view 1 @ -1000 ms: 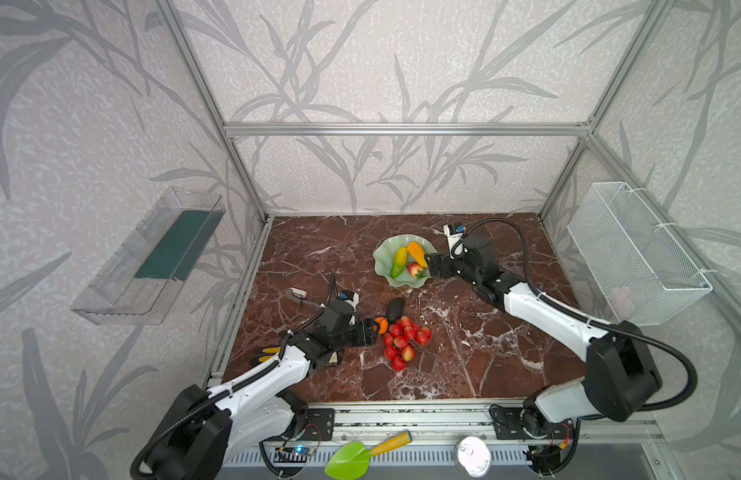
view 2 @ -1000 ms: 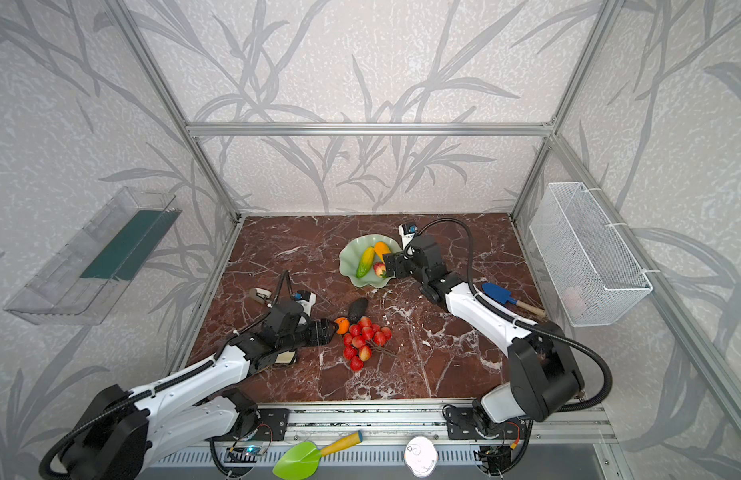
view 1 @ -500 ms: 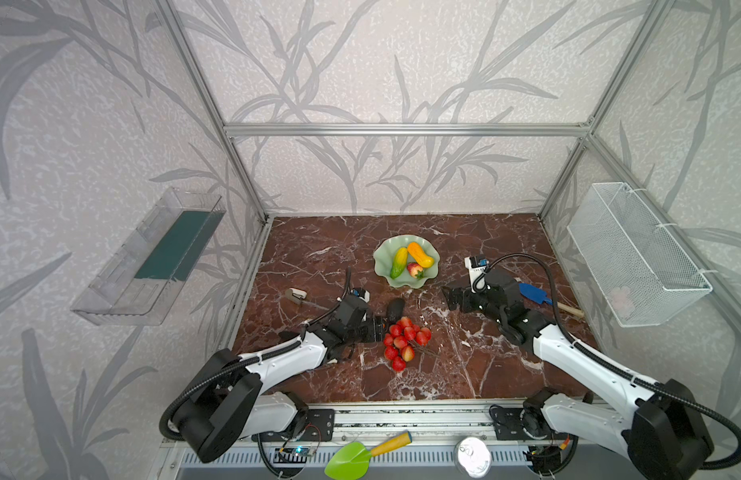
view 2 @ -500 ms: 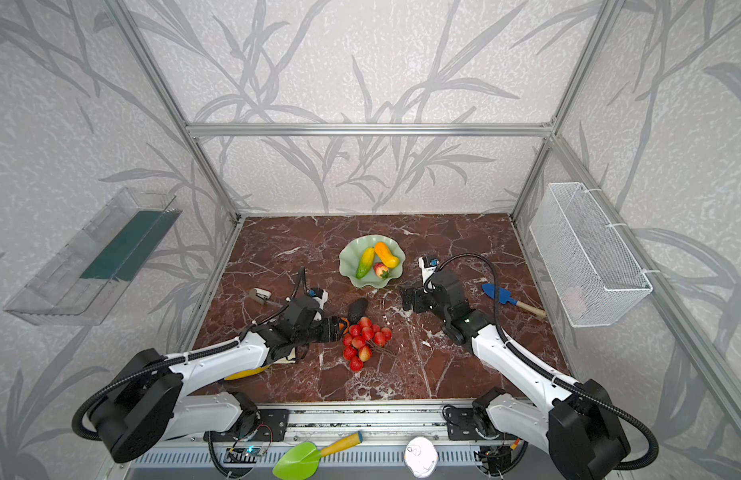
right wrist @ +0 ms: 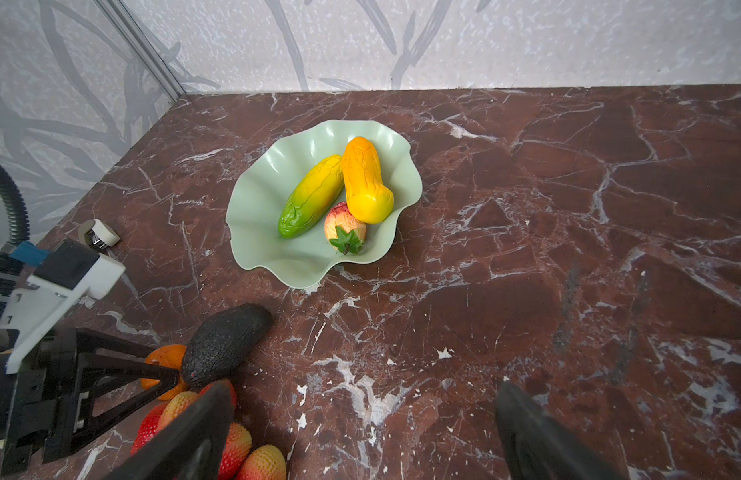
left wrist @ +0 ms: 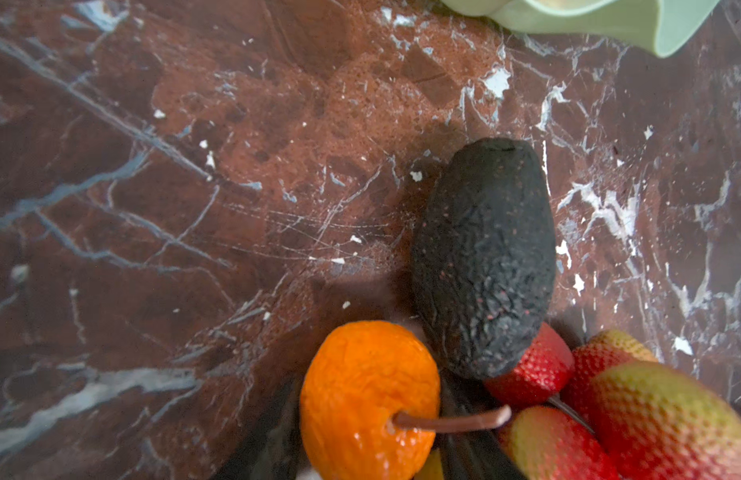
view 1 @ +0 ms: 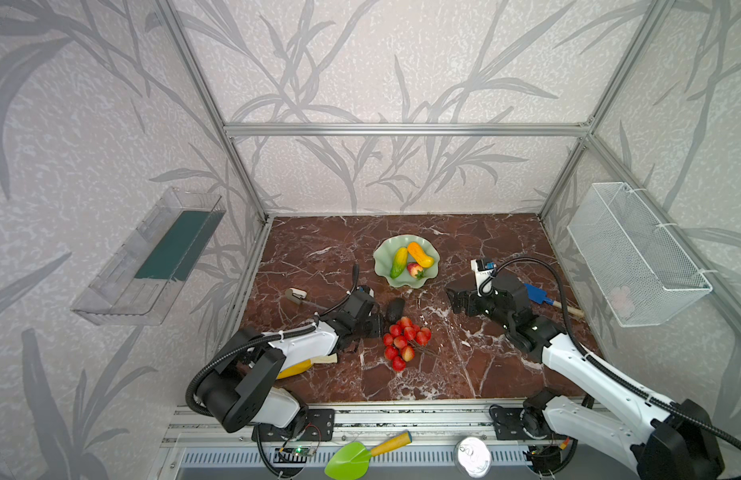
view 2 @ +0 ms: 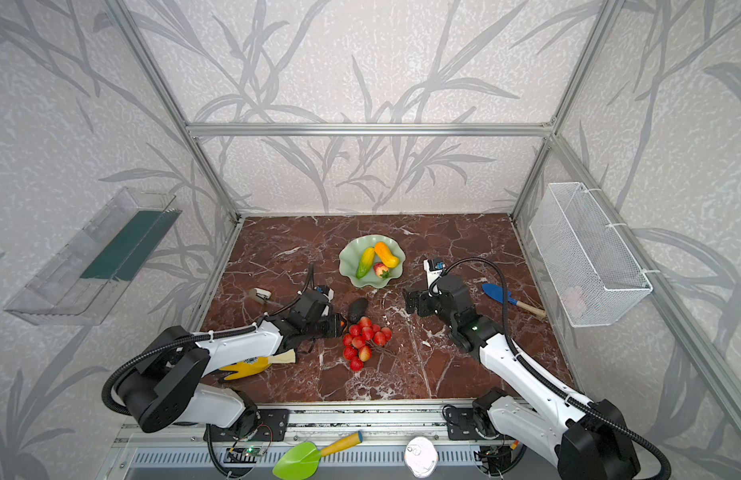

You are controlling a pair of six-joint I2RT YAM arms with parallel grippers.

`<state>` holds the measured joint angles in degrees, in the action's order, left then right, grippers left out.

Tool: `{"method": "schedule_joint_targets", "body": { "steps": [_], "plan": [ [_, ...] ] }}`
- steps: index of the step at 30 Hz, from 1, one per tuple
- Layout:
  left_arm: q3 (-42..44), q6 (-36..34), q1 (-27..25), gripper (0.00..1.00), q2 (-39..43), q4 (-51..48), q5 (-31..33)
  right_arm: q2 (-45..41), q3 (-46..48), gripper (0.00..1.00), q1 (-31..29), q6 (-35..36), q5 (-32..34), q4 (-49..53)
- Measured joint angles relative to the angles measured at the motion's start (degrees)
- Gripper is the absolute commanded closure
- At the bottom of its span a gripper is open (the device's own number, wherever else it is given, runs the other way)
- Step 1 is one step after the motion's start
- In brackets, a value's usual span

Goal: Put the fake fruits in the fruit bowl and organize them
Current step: 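Grasp the orange with the left gripper and drop it into the bowl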

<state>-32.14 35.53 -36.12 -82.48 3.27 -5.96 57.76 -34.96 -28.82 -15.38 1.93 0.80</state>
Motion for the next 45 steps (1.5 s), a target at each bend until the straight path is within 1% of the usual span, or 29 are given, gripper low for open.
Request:
{"method": "schedule_joint_targets", "body": {
  "steps": [5,9,12,15,18,22,28,33,37,39,41,45],
  "plan": [
    [-0.1,-0.2,0.0,0.57,1.3,-1.4,0.8,-0.1,0.4,0.01,0.0,0.0,0.6,0.5],
    [-0.6,-2.6,0.0,0.57,5.9,-4.5,2.8,-0.1,0.7,0.01,0.0,0.0,0.6,0.8],
    [-3.7,-6.2,0.4,0.57,8.7,-7.0,5.1,-0.1,0.7,0.01,0.0,0.0,0.6,0.8],
    [-9.9,-10.5,1.4,0.57,8.2,-8.6,6.0,-0.1,0.7,0.01,0.0,0.0,0.6,0.9],
    [-17.7,-14.4,2.3,0.57,4.2,-9.1,5.9,-0.3,0.7,0.01,0.0,0.0,0.6,1.3],
    [-27.5,-17.8,3.3,0.57,-4.7,-9.2,4.4,-2.6,1.3,0.01,0.0,0.0,0.6,2.6],
    [-39.2,-19.1,4.2,0.58,-19.9,-10.6,-0.8,-7.4,2.6,0.01,0.0,0.0,1.5,5.4],
    [-44.8,-18.9,4.3,0.57,-28.2,-12.3,-4.4,-9.6,3.2,0.01,0.0,0.2,2.4,7.5],
    [-45.4,-18.3,4.3,0.42,-30.0,-13.0,-6.5,-10.6,3.7,0.00,0.0,0.5,3.3,8.4],
    [-45.4,-17.9,4.3,0.36,-30.0,-13.3,-7.1,-10.6,3.8,0.00,0.0,0.6,3.6,8.5],
    [-45.4,-17.7,4.3,0.34,-29.8,-13.4,-7.4,-10.5,3.8,0.01,0.0,0.6,3.6,8.5],
    [-43.8,-17.8,4.4,0.31,-27.0,-13.3,-7.0,-9.1,3.8,0.07,0.0,0.8,2.6,8.4]
  ]
}}
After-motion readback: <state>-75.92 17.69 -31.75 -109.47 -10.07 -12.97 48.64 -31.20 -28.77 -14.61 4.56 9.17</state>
